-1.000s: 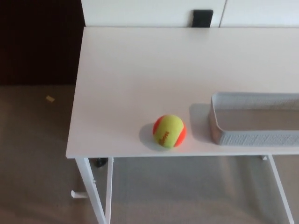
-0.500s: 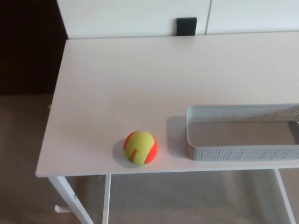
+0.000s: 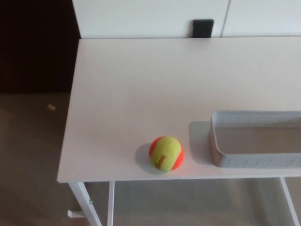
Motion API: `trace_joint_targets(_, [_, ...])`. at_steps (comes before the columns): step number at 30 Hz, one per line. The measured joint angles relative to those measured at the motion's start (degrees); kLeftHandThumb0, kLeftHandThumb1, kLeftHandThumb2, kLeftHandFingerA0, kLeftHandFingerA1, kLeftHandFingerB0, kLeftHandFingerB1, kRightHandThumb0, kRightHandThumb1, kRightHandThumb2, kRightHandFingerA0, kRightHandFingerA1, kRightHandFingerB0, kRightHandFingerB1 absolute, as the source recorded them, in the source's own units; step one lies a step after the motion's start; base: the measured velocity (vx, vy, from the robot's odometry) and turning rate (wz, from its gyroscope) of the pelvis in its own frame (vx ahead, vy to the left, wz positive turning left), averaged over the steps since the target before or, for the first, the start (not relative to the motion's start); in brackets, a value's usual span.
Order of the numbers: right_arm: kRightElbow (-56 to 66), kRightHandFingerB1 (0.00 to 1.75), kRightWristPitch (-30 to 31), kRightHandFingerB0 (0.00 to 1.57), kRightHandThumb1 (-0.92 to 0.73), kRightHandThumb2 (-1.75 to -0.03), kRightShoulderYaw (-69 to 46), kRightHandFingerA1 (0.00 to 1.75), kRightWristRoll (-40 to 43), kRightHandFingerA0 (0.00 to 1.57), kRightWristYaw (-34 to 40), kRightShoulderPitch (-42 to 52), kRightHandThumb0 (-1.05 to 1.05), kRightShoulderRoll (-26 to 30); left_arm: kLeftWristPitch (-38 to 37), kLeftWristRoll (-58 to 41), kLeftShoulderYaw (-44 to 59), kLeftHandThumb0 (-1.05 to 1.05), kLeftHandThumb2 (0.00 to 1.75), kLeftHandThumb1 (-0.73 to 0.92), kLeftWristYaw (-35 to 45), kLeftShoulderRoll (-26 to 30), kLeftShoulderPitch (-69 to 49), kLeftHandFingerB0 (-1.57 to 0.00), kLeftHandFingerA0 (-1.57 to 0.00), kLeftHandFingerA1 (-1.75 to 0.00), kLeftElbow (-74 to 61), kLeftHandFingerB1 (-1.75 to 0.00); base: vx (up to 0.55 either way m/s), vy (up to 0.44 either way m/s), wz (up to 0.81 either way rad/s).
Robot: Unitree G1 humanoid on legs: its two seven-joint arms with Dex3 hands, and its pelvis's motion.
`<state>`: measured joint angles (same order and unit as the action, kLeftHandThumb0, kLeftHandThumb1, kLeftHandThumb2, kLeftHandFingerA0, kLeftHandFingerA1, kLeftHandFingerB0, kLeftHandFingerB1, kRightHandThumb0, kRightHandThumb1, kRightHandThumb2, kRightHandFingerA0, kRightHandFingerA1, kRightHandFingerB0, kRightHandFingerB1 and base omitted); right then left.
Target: The robot walk towards a table in front and uses its left hand to pickup a tennis ball on the left side and put it in a container on the right hand side
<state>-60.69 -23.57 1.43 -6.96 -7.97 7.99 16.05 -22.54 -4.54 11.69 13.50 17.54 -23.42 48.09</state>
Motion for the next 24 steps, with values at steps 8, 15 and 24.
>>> trace_joint_targets(8, [0.12, 0.42, 0.0, 0.66, -0.58, -0.59, -0.04, 0.46, 0.03, 0.83, 0.13, -0.36, -0.53, 0.02, 0.0, -0.04, 0.01, -0.5, 0.77, 0.46, -0.03, 0.02, 0.16, -0.34, -0.61, -0.58, -0.58, -0.47, 0.03, -0.01, 0.03])
trace_joint_targets(15, [0.14, 0.42, 0.01, 0.65, -0.57, -0.59, -0.04, 0.46, 0.04, 0.83, 0.07, -0.08, -0.52, 0.04, 0.0, 0.02, 0.15, -0.4, 0.58, 0.54, -0.71, -0.08, -0.11, -0.32, -0.46, -0.45, -0.65, -0.34, 0.0, 0.0, 0.0])
trace_joint_targets(24, [0.32, 0.42, 0.0, 0.66, -0.58, -0.59, 0.17, 0.47, 0.01, 0.85, -0.11, -0.01, -0.51, 0.01, 0.19, -5.81, 6.58, -0.28, 0.86, 0.31, 0.94, -4.13, -4.64, 0.0, 0.0, -0.48, -18.17, -0.49, 0.0, 0.0, 0.0])
